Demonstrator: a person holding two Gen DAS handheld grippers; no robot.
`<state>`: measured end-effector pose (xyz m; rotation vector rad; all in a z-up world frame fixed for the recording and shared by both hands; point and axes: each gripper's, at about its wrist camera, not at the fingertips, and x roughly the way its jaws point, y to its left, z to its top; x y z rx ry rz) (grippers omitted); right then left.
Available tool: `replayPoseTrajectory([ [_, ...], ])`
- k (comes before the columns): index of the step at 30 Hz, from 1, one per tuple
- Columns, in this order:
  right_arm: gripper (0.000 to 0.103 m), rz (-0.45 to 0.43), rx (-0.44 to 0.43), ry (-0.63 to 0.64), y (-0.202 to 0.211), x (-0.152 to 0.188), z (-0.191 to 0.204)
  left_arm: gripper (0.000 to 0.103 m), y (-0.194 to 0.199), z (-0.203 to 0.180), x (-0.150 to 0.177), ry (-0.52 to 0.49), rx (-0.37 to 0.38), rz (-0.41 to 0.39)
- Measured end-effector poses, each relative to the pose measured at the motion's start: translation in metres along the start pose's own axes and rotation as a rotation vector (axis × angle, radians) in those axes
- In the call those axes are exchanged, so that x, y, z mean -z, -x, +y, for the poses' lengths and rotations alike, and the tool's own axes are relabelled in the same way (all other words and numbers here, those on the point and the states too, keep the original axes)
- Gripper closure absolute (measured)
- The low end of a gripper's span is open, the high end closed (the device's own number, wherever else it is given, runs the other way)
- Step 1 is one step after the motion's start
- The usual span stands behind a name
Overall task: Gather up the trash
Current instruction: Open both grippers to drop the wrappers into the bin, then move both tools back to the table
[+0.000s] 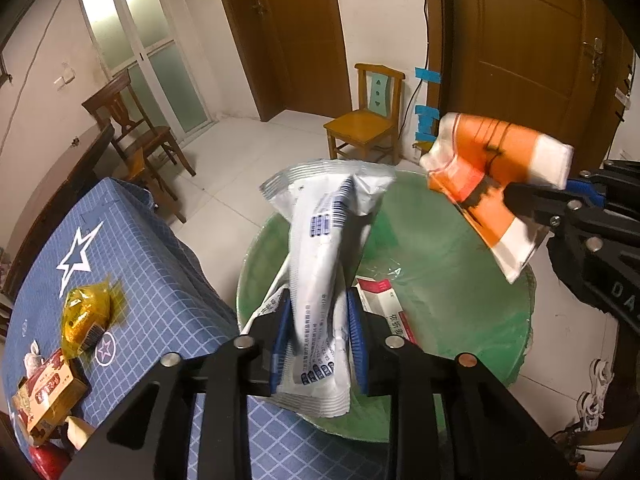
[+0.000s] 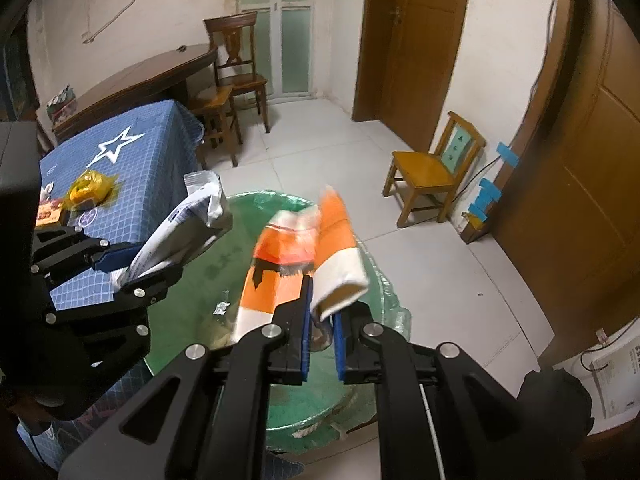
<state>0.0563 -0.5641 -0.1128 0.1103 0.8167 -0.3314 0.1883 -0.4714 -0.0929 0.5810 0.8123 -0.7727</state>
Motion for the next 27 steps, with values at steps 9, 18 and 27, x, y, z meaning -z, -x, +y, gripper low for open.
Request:
replayPoseTrajectory([
  [9,0.081,-0.004,0.007,-0.019,-0.004,-0.001,-0.002,0.051,0.002,0.009,0.002,0.015,-0.034,-0.023],
  [18,0.081,0.0,0.004,-0.013,-0.004,0.0,0.0,0.051,0.004,0.01,0.007,0.007,-0.052,-0.027],
  [27,0.081,-0.01,0.006,-0.011,0.001,0.0,0.008,0.05,0.022,0.013,0.017,-0.004,-0.101,-0.079],
])
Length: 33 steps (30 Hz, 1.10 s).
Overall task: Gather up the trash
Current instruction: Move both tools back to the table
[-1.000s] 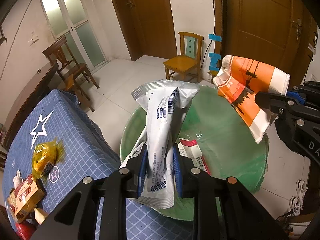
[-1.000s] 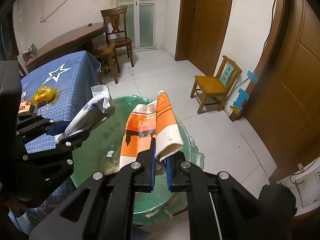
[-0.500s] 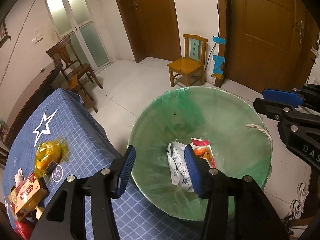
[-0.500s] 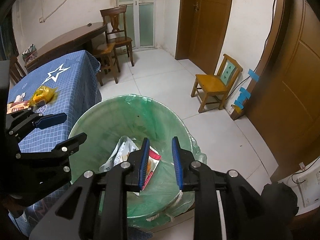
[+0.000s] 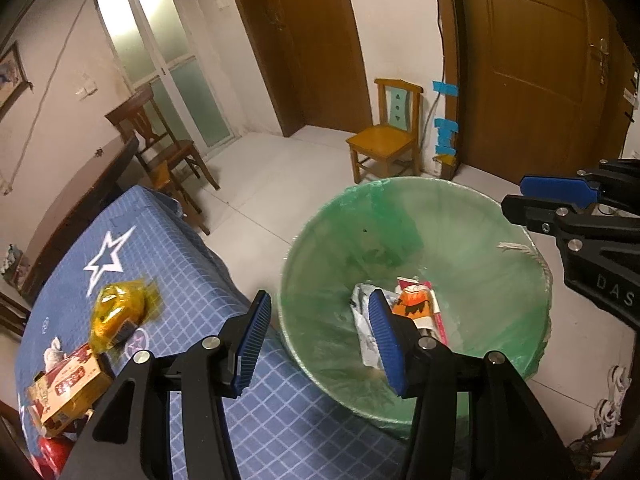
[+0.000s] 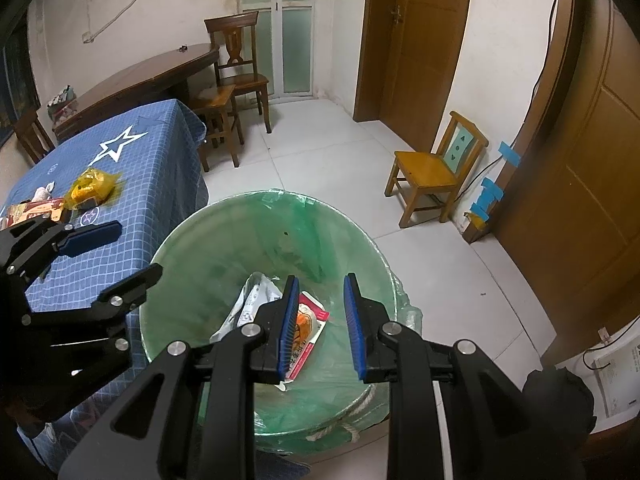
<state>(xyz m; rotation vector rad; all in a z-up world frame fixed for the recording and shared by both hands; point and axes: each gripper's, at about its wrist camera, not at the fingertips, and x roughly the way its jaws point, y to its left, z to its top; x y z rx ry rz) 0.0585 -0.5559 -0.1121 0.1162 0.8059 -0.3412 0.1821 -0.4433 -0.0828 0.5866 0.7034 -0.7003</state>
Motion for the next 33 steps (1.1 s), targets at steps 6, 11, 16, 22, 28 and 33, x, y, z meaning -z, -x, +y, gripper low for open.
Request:
replayPoseTrajectory([
  [6,0.081,-0.043,0.016,-0.017,0.009,0.002,0.002,0.05,0.012,0.004,0.008,0.014,-0.035,-0.033],
  [11,0.081,-0.111,0.027,-0.026,0.02,0.006,0.01,0.045,0.03,0.013,0.019,0.024,-0.091,-0.085],
  [16,0.081,-0.185,0.021,-0.049,0.032,0.009,0.023,0.043,0.048,0.033,0.036,0.068,-0.125,-0.11],
  [22,0.081,-0.259,0.001,-0.027,0.044,0.012,0.049,0.042,0.067,0.07,0.066,0.162,-0.15,-0.111],
  [28,0.081,-0.265,-0.066,0.042,0.042,0.011,0.093,0.039,0.091,0.125,0.106,0.287,-0.171,-0.108],
  [33,0.081,-0.237,-0.16,0.177,0.038,0.006,0.149,0.037,0.122,0.18,0.15,0.398,-0.21,-0.103],
])
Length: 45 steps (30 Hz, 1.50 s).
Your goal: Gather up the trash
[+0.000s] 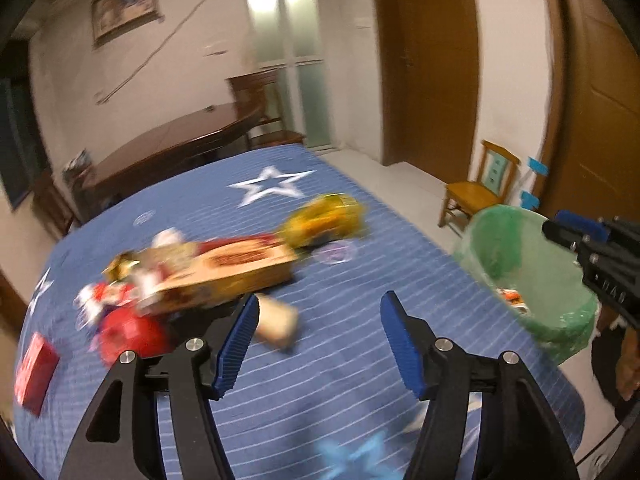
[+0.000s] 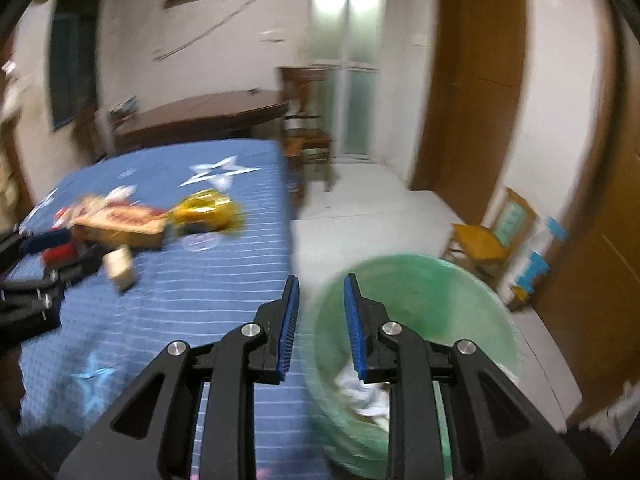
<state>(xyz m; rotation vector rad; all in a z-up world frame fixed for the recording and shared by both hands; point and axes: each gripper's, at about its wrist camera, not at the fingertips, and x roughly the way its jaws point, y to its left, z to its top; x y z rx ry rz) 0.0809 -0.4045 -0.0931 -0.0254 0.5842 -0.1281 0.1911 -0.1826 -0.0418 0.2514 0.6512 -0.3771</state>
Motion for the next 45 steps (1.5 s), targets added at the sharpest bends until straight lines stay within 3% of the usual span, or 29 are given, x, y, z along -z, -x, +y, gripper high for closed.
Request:
replayPoseTrajectory([
  [2,0.075,-0.008,-0.069,0.094,-0.004,-0.009,0.035,0.035,0.012,0.036,0.003,0.06,-0.036,-0.007],
  [4,0.053,-0.027,-0.125,0.174,-0.005,-0.013,0.065,0.033,0.024,0.076,0.006,0.128,-0.079,-0.014],
  [9,0.03,-0.075,-0.268,0.455,-0.007,-0.021,0.161,0.031,0.035,0.197,0.01,0.326,-0.187,0.028],
  [13,0.028,-0.105,-0.245,0.662,-0.026,-0.025,0.213,0.031,0.018,0.27,0.011,0.491,-0.211,0.111],
  [15,0.028,-0.096,-0.25,0.685,-0.041,-0.035,0.228,0.034,0.006,0.299,0.006,0.565,-0.176,0.137],
  [17,0.028,-0.08,-0.262,0.679,-0.055,-0.044,0.232,0.034,-0.003,0.315,0.001,0.604,-0.199,0.149],
  [21,0.029,-0.028,-0.249,0.696,-0.085,-0.054,0.24,0.034,-0.03,0.323,-0.009,0.593,-0.189,0.19],
  [25,0.03,0.005,-0.232,0.722,-0.1,-0.053,0.249,0.036,-0.076,0.332,-0.012,0.6,-0.239,0.272],
  [27,0.036,0.027,-0.23,0.718,-0.107,-0.053,0.251,0.037,-0.096,0.339,-0.008,0.615,-0.251,0.315],
  [30,0.054,0.079,-0.235,0.7,-0.123,-0.054,0.257,0.038,-0.128,0.342,-0.001,0.626,-0.244,0.375],
  [33,0.057,0.082,-0.242,0.655,-0.129,-0.056,0.256,0.042,-0.145,0.348,0.008,0.646,-0.222,0.391],
  [34,0.064,0.072,-0.237,0.641,-0.127,-0.058,0.255,0.055,-0.144,0.347,0.008,0.637,-0.221,0.389],
  [35,0.074,0.062,-0.238,0.63,-0.123,-0.059,0.254,0.061,-0.142,0.345,0.011,0.632,-0.196,0.394],
  [36,0.103,0.057,-0.238,0.608,-0.118,-0.06,0.249,0.067,-0.139,0.342,0.013,0.623,-0.171,0.402],
  [40,0.103,0.039,-0.254,0.552,-0.105,-0.066,0.236,0.074,-0.114,0.309,0.034,0.465,-0.177,0.418],
  [45,0.103,0.028,-0.335,0.532,-0.08,-0.066,0.223,0.075,-0.058,0.29,0.072,0.469,-0.054,0.392],
])
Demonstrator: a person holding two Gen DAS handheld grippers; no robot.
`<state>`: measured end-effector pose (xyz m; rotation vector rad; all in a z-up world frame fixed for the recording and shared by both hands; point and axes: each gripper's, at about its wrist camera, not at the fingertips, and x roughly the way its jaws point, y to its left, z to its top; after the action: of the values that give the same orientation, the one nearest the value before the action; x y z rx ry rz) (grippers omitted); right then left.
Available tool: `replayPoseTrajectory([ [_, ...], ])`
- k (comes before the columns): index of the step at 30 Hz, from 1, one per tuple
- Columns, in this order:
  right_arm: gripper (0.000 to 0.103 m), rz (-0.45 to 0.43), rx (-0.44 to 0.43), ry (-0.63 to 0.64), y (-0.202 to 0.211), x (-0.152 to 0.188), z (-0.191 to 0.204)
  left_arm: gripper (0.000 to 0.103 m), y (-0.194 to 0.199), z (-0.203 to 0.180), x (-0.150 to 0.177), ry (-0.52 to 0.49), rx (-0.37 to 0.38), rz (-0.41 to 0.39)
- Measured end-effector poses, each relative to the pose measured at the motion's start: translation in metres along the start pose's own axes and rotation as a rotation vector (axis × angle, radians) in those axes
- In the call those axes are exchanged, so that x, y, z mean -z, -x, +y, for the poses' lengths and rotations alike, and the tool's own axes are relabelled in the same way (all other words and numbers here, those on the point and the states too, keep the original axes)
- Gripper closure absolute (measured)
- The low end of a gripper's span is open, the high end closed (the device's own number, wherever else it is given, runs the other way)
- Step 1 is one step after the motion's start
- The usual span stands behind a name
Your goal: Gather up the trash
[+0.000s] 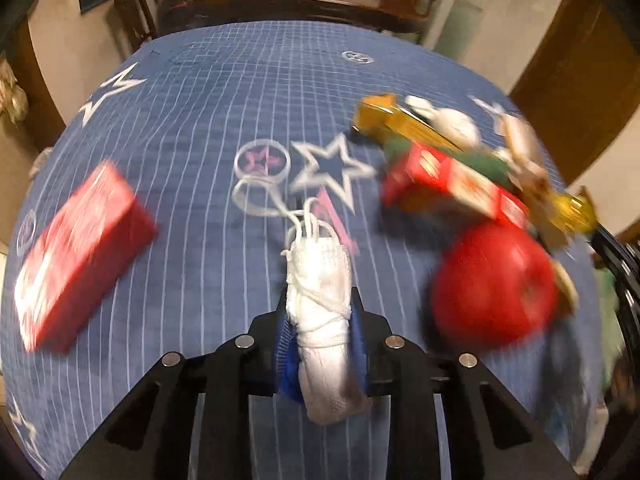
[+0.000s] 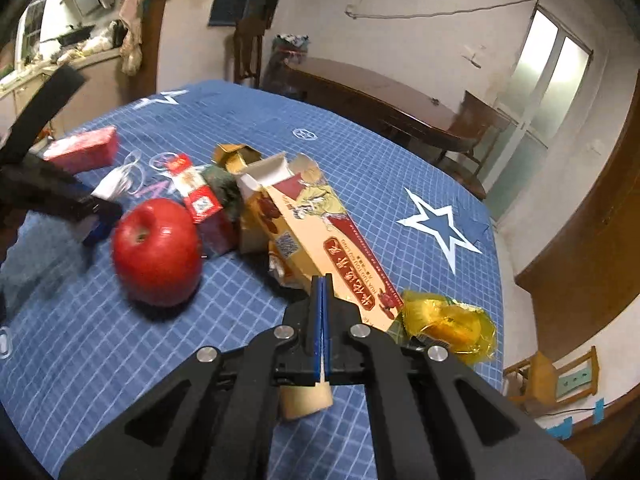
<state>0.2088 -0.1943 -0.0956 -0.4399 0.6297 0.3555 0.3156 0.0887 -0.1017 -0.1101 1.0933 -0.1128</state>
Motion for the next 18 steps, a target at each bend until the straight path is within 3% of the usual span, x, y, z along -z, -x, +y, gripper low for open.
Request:
replayPoseTrajectory([
  [2,0.098,0.001,-0.022,0.017,0.001,-0.001,-0.002,0.075,0.02,0.005,0.016,0.015,0.031,-0.026],
  [3,0.069,0.031,-0.043,0.048,-0.003,-0.002,-0.003,0.075,0.024,0.006,0.018,0.021,0.042,-0.031],
  [4,0.022,0.039,-0.046,0.063,-0.006,-0.002,-0.003,0.075,0.03,0.009,0.02,0.032,0.048,-0.036],
  [5,0.009,0.039,-0.068,0.091,-0.011,-0.004,-0.004,0.075,0.035,0.01,0.022,0.036,0.053,-0.046],
  [12,0.008,0.145,-0.119,0.211,-0.068,-0.022,-0.018,0.075,0.051,0.016,0.032,0.037,0.1,-0.062],
  [15,0.038,0.198,-0.129,0.22,-0.088,-0.02,-0.022,0.075,0.055,0.022,0.034,0.058,0.138,-0.052],
  [17,0.043,0.171,-0.131,0.21,-0.084,-0.019,-0.022,0.075,0.058,0.027,0.035,0.062,0.175,-0.051],
  [18,0.059,0.135,-0.121,0.208,-0.078,-0.019,-0.022,0.075,0.058,0.03,0.036,0.065,0.212,-0.04],
])
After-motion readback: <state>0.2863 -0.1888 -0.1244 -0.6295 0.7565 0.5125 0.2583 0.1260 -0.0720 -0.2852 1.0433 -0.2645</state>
